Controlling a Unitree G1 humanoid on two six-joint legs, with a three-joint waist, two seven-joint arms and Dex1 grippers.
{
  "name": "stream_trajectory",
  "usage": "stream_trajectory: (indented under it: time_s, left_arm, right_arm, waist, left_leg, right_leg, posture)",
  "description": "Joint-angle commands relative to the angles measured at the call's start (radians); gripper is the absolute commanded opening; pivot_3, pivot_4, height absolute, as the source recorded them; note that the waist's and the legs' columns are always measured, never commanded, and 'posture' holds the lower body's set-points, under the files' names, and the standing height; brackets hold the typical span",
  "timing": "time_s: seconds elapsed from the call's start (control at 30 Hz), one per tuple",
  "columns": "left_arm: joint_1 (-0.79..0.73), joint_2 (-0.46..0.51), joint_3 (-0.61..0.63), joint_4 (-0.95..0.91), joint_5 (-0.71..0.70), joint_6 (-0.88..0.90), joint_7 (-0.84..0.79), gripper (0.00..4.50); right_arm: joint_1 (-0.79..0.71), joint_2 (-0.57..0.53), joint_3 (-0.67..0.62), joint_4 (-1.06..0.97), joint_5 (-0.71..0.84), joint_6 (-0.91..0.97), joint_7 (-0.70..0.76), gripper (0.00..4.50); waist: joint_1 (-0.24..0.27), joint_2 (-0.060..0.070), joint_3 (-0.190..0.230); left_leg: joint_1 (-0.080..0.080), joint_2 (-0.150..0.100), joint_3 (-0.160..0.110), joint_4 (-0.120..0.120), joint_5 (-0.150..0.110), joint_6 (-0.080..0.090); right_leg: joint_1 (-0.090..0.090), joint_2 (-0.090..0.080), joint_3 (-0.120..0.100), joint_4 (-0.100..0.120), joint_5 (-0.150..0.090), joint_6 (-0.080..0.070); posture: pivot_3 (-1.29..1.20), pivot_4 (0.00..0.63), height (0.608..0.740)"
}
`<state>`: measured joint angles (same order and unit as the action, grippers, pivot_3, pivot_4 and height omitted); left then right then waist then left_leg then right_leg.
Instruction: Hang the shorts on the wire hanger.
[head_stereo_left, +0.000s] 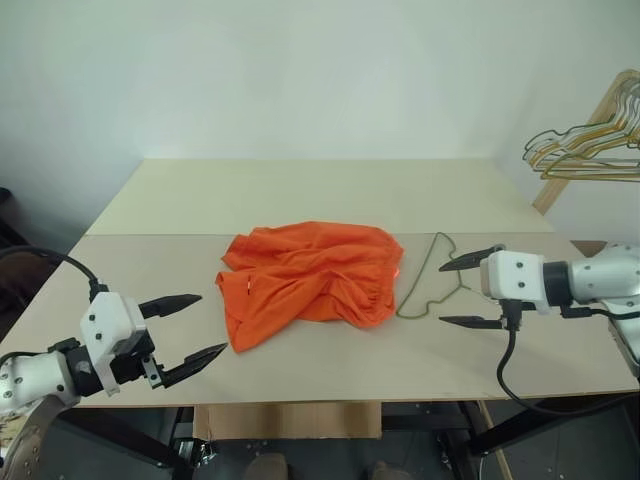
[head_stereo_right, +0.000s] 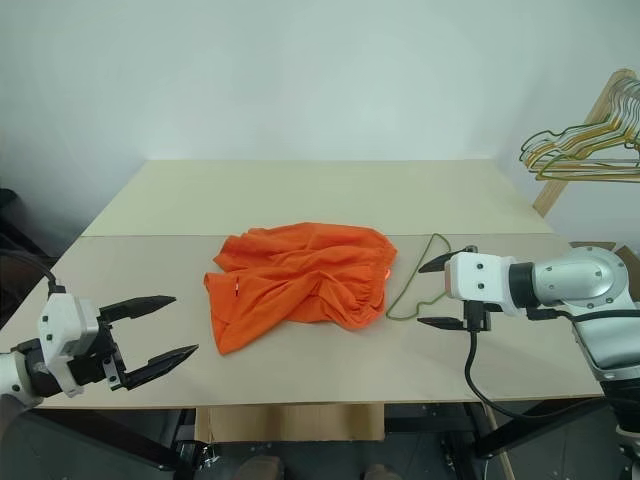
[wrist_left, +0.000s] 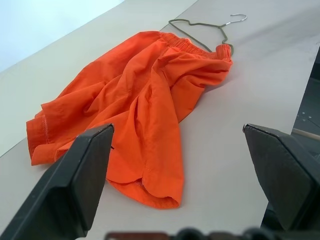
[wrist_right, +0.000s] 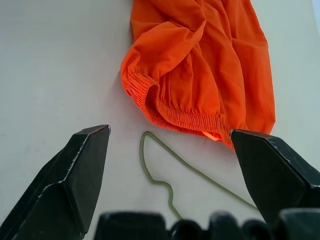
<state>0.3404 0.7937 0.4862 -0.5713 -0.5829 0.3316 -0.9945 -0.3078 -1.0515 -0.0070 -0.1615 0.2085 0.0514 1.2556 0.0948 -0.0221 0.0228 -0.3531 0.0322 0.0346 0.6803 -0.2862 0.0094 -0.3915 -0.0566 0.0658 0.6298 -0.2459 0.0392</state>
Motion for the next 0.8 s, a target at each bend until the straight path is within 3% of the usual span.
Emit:
stream_trajectory:
  time_s: [0.03,0.53,0.8]
  left_arm:
    - [-0.006,0.007,0.015,-0.011,-0.022,-0.001,-0.007,4.5]
    - [0.004,0.026,-0.015,-0.001,0.031,-0.008,-0.006,4.5]
    - [0.01,0.054,-0.068,0.072,0.077,-0.021,-0.067,4.5]
  right_arm:
    - [-0.019,0.0,-0.016,-0.006,0.001,-0.021,-0.003,4.44]
    - [-0.042,0.045,-0.004,-0.001,0.021,-0.03,0.005,4.44]
    - [-0.201,0.094,0.166,-0.023,-0.06,0.128,0.013,4.44]
  waist:
    - [0.0,0.0,0.0]
    - [-0.003,0.0,0.0]
    - [-0.036,0.001,0.001]
  left_leg:
    - [0.0,0.0,0.0,0.0,0.0,0.0]
    - [0.0,0.0,0.0,0.0,0.0,0.0]
    - [0.0,0.001,0.001,-0.001,0.0,0.0]
  right_leg:
    - [0.0,0.0,0.0,0.0,0.0,0.0]
    - [0.0,0.0,0.0,0.0,0.0,0.0]
    - [-0.001,0.001,0.0,0.0,-0.001,-0.001]
  posture:
    - [0.21,0.0,0.74]
    - [0.18,0.0,0.74]
    - [0.1,0.0,0.74]
